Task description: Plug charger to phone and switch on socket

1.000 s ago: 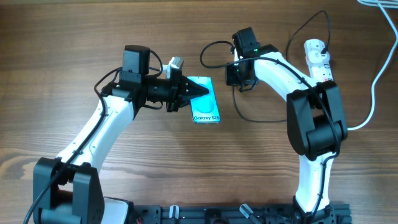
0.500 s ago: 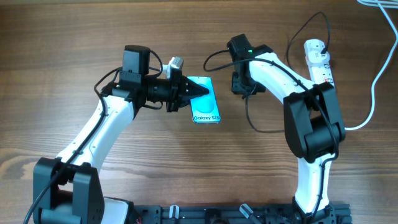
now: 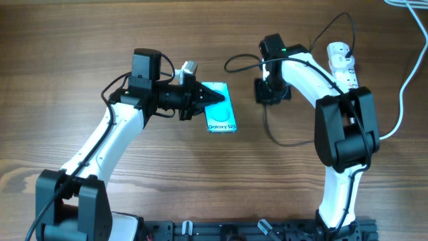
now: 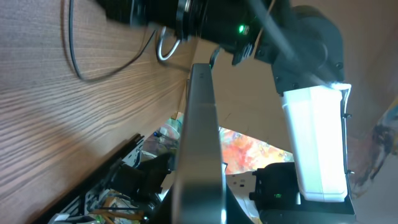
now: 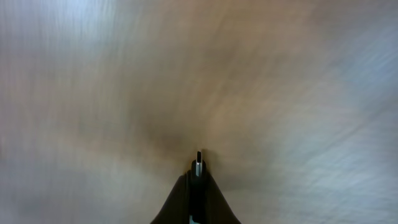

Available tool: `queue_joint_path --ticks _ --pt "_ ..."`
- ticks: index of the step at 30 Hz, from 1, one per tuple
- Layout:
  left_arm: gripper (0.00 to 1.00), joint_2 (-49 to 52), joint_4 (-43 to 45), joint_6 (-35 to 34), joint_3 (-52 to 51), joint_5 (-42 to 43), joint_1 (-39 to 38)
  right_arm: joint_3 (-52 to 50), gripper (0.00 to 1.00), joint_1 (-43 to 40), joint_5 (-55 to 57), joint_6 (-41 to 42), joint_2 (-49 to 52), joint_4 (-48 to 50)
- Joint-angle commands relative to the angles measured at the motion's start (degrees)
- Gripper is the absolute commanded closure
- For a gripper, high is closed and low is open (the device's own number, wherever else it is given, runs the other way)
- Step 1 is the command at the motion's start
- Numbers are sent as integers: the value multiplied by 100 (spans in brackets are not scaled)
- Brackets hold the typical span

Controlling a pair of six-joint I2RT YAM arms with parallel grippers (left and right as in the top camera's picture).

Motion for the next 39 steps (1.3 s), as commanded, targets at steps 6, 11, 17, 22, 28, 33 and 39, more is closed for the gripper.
queue_joint_path --ticks 6,11,17,22,28,33,39 --pt "96 -116 1554 437 94 352 33 -376 96 -544 -3104 -2031 -1871 -1198" --pt "96 -116 2616 437 94 662 33 -426 95 -599 -4732 -3606 -2634 -2243" --pt "96 -116 3703 431 94 656 33 -1193 96 -599 -6771 -5613 -2907 -3021" --pt "96 -116 4009 -214 94 -39 33 -2192 95 -599 -7641 -5862 -2905 -2002" --pt "96 -116 4011 -474 94 -457 31 -2433 96 -597 -8150 -5204 -2905 -780" --pt "96 -116 4186 -472 94 -490 24 -2433 96 -433 -8321 -4282 -2905 -22" --pt "96 -116 4310 -326 94 -470 -13 -2433 96 -306 -8319 -3731 -2905 317"
